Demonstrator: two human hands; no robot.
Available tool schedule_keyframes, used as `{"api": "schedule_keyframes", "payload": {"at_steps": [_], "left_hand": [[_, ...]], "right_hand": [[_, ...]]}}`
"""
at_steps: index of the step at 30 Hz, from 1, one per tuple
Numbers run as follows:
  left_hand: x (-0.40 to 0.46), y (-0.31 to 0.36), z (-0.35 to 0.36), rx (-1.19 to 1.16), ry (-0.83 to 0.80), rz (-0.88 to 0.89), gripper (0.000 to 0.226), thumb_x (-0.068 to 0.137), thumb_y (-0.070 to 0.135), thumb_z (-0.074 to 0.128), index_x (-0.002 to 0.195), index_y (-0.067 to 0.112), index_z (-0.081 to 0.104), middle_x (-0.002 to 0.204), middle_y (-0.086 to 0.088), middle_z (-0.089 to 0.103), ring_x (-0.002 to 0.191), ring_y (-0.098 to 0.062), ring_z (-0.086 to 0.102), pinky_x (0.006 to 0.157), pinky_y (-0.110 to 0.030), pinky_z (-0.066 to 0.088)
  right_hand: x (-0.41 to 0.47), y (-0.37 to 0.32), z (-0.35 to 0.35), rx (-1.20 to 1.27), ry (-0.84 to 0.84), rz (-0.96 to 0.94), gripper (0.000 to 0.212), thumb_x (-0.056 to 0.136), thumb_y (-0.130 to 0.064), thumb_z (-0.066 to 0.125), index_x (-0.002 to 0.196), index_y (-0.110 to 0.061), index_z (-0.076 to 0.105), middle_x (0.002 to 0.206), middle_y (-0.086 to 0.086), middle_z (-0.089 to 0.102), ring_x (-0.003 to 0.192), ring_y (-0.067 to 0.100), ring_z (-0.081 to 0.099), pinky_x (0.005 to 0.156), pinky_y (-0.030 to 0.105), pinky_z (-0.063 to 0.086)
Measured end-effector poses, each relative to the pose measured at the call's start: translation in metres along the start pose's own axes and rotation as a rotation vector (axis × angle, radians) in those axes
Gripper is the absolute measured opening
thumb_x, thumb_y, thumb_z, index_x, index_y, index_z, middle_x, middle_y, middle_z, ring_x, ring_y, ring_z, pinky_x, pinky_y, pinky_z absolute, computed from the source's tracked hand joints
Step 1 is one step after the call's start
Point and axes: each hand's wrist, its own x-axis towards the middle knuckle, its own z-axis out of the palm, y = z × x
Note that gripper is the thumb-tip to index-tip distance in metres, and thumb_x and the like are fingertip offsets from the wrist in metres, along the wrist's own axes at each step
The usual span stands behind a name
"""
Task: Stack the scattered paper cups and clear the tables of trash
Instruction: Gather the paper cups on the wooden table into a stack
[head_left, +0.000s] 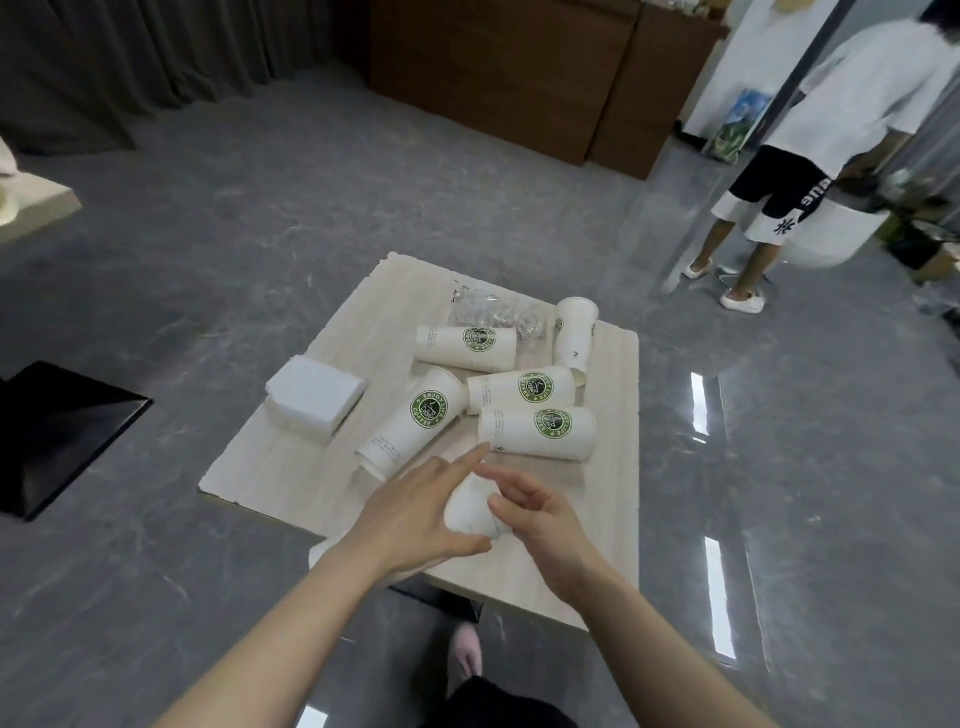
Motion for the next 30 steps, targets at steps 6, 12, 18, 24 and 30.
{"api": "schedule_keyframes", "payload": {"at_steps": [6,12,18,24,30], "left_hand": [[0.021,-0.009,-0.001,-0.035,0.039,-0.065,0.098,0.065,0.07,0.066,0.143,0.059,0.008,0.134,0.022,0.041,0.124,-0.001,0.04,0.08,-0.022,0.035],[0.039,-0.012,-0.006,-0.069,0.054,-0.095,0.096,0.066,0.068,0.067,0.141,0.061,0.007,0.131,0.023,0.04,0.121,-0.002,0.042,0.085,-0.026,0.042],[0.047,-0.013,-0.005,-0.069,0.037,-0.118,0.098,0.066,0.068,0.067,0.142,0.061,0.006,0.133,0.024,0.038,0.121,0.0,0.04,0.085,-0.024,0.04],[0.046,-0.015,-0.006,-0.085,0.025,-0.124,0.098,0.067,0.066,0.069,0.14,0.063,0.005,0.128,0.023,0.041,0.119,0.0,0.042,0.09,-0.025,0.041],[0.044,-0.017,-0.004,-0.08,0.004,-0.123,0.098,0.068,0.065,0.069,0.143,0.059,0.005,0.13,0.021,0.041,0.12,-0.002,0.042,0.092,-0.027,0.042]], "right_hand": [[0.036,-0.011,-0.063,-0.219,0.33,-0.088,0.034,0.085,-0.006,0.067,0.111,-0.027,0.069,0.122,-0.008,0.063,0.116,0.008,0.053,0.09,0.017,0.042],[0.078,-0.003,-0.133,-0.416,0.523,-0.003,0.035,0.084,-0.002,0.065,0.112,-0.023,0.068,0.128,-0.002,0.053,0.124,0.011,0.044,0.11,0.033,0.032],[0.1,0.008,-0.155,-0.362,0.503,0.071,0.033,0.083,0.005,0.062,0.09,-0.026,0.071,0.088,-0.003,0.058,0.093,0.015,0.05,0.08,0.022,0.04],[0.096,0.01,-0.156,-0.275,0.494,0.085,0.034,0.085,0.009,0.057,0.09,-0.021,0.071,0.095,0.011,0.06,0.089,0.022,0.051,0.081,0.033,0.041],[0.077,-0.009,-0.15,-0.148,0.465,0.036,0.033,0.088,0.008,0.054,0.098,-0.019,0.071,0.097,0.008,0.061,0.088,0.02,0.053,0.075,0.031,0.043]]}}
